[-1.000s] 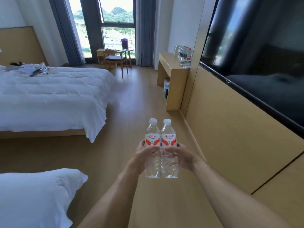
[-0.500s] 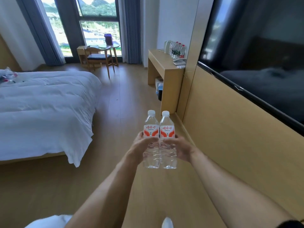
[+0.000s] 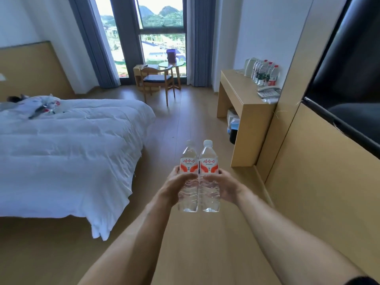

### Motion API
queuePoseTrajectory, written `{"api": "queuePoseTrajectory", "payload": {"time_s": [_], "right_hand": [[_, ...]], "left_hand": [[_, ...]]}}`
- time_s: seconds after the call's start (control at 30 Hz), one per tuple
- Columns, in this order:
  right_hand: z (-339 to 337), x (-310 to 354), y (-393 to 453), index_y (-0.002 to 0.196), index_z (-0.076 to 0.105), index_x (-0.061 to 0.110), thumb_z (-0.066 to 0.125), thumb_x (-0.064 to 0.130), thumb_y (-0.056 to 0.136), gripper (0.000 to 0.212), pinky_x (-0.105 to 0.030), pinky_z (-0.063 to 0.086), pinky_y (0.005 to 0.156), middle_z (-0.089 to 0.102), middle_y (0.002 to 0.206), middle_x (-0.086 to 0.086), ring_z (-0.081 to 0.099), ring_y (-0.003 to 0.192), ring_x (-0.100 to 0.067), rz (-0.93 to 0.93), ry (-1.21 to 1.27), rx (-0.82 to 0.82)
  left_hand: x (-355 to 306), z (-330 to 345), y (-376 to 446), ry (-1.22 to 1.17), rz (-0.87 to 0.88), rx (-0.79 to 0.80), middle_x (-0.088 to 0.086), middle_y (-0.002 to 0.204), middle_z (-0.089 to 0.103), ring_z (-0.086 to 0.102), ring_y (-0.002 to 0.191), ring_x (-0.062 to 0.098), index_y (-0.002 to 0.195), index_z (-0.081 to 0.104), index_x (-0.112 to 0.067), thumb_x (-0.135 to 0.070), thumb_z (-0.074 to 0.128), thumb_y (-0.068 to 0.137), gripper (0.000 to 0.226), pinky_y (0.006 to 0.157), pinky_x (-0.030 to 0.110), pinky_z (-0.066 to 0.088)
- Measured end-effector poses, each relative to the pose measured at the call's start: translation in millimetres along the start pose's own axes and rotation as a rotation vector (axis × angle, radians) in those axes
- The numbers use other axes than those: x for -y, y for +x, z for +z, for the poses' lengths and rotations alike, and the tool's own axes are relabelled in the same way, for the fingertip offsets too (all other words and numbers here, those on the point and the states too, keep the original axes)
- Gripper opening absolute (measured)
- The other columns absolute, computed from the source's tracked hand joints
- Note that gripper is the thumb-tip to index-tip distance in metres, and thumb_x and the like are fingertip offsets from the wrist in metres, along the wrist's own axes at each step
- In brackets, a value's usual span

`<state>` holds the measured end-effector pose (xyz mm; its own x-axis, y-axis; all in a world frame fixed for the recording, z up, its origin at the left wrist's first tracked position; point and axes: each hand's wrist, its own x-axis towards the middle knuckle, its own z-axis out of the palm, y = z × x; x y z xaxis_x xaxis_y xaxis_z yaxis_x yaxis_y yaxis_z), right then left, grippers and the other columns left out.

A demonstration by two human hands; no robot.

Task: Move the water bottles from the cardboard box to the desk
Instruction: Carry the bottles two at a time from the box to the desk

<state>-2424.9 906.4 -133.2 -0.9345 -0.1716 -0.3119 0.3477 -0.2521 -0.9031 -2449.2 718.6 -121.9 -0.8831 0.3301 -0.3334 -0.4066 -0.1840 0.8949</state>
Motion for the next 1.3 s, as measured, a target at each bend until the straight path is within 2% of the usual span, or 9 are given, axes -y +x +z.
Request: {"api": "queuePoseTrajectory", "payload": {"time_s": [0.17, 0.43, 0.53, 0.63, 0.77, 0.93, 1.07, 1.17, 1.3], "right_hand": [[-14.9, 39.3, 83.6, 0.138, 0.052, -0.001, 0.065, 0.004, 0.091, 0.050, -0.069, 0.037, 0.108, 0.055, 0.137, -0.032, 0.051, 0.128, -0.052, 0.011, -0.026, 0.027], [-40.0, 81.4, 213.8, 0.139, 0.051, -0.002, 0.064, 0.003, 0.092, 0.049, -0.059, 0.048, 0.103, 0.059, 0.132, -0.030, 0.059, 0.119, -0.047, 0.002, -0.029, 0.022], [-50.6, 101.9, 272.1, 0.136, 0.055, 0.001, 0.066, 0.004, 0.090, 0.048, -0.058, 0.051, 0.096, 0.063, 0.128, -0.027, 0.065, 0.107, -0.037, 0.005, -0.048, -0.049], [-59.5, 129.0, 330.0, 0.131, 0.058, 0.004, 0.068, 0.004, 0.089, 0.043, -0.050, 0.057, 0.083, 0.068, 0.121, -0.022, 0.069, 0.102, -0.033, -0.005, -0.037, -0.111], [-68.9, 166.8, 402.4, 0.132, 0.059, 0.007, 0.070, 0.007, 0.088, 0.045, -0.058, 0.052, 0.095, 0.066, 0.128, -0.022, 0.065, 0.117, -0.040, -0.019, -0.006, -0.186], [-85.4, 202.7, 475.9, 0.132, 0.060, 0.012, 0.070, 0.010, 0.088, 0.046, -0.063, 0.046, 0.101, 0.067, 0.127, -0.019, 0.064, 0.118, -0.039, -0.040, -0.003, -0.269], [-102.0, 223.2, 527.8, 0.135, 0.058, 0.006, 0.068, 0.008, 0.089, 0.047, -0.066, 0.041, 0.106, 0.065, 0.130, -0.022, 0.061, 0.121, -0.041, -0.034, 0.021, -0.314], [-116.9, 235.7, 568.7, 0.135, 0.058, 0.007, 0.069, 0.009, 0.089, 0.048, -0.065, 0.041, 0.107, 0.065, 0.130, -0.020, 0.061, 0.122, -0.040, -0.020, 0.014, -0.331], [-143.7, 252.9, 634.7, 0.133, 0.060, 0.011, 0.071, 0.011, 0.087, 0.046, -0.064, 0.042, 0.105, 0.068, 0.126, -0.017, 0.063, 0.119, -0.037, -0.020, 0.007, -0.328]], "left_hand": [[-36.6, -10.8, 77.1, -0.015, 0.014, -0.026, 0.025, 0.126, 0.063, 0.070, 0.106, 0.040, 0.136, 0.043, -0.007, 0.004, 0.074, 0.083, 0.062, 0.090, 0.051, 0.058], [-80.2, -37.6, 214.7, -0.018, 0.033, 0.045, 0.017, 0.106, 0.074, 0.074, 0.096, 0.036, 0.125, 0.053, -0.010, -0.002, 0.080, 0.076, 0.057, 0.076, 0.043, 0.061], [-103.6, -47.5, 278.1, -0.015, 0.048, 0.094, 0.017, 0.104, 0.075, 0.073, 0.098, 0.038, 0.122, 0.054, -0.009, -0.006, 0.082, 0.068, 0.061, 0.079, 0.047, 0.061], [-133.5, -55.6, 343.6, -0.009, 0.053, 0.124, 0.025, 0.119, 0.068, 0.069, 0.107, 0.044, 0.130, 0.049, -0.004, -0.006, 0.082, 0.064, 0.074, 0.094, 0.058, 0.055], [-179.7, -65.9, 428.2, 0.022, 0.042, 0.165, 0.026, 0.121, 0.067, 0.069, 0.107, 0.044, 0.130, 0.049, -0.004, -0.007, 0.082, 0.063, 0.075, 0.096, 0.060, 0.053], [-219.7, -71.8, 514.9, 0.065, 0.039, 0.278, 0.013, 0.097, 0.077, 0.076, 0.088, 0.030, 0.112, 0.058, -0.010, -0.003, 0.079, 0.073, 0.045, 0.072, 0.039, 0.062], [-238.4, -74.4, 578.7, 0.105, 0.016, 0.298, 0.015, 0.101, 0.076, 0.074, 0.093, 0.035, 0.116, 0.058, -0.006, -0.004, 0.079, 0.070, 0.050, 0.082, 0.047, 0.061], [-245.7, -77.0, 629.9, 0.116, -0.003, 0.280, 0.010, 0.091, 0.078, 0.076, 0.085, 0.029, 0.112, 0.056, -0.009, 0.006, 0.073, 0.082, 0.037, 0.072, 0.041, 0.062], [-263.8, -76.7, 698.4, 0.153, -0.057, 0.224, 0.025, 0.121, 0.066, 0.069, 0.106, 0.042, 0.130, 0.049, -0.003, 0.005, 0.072, 0.084, 0.053, 0.092, 0.056, 0.057]]}}
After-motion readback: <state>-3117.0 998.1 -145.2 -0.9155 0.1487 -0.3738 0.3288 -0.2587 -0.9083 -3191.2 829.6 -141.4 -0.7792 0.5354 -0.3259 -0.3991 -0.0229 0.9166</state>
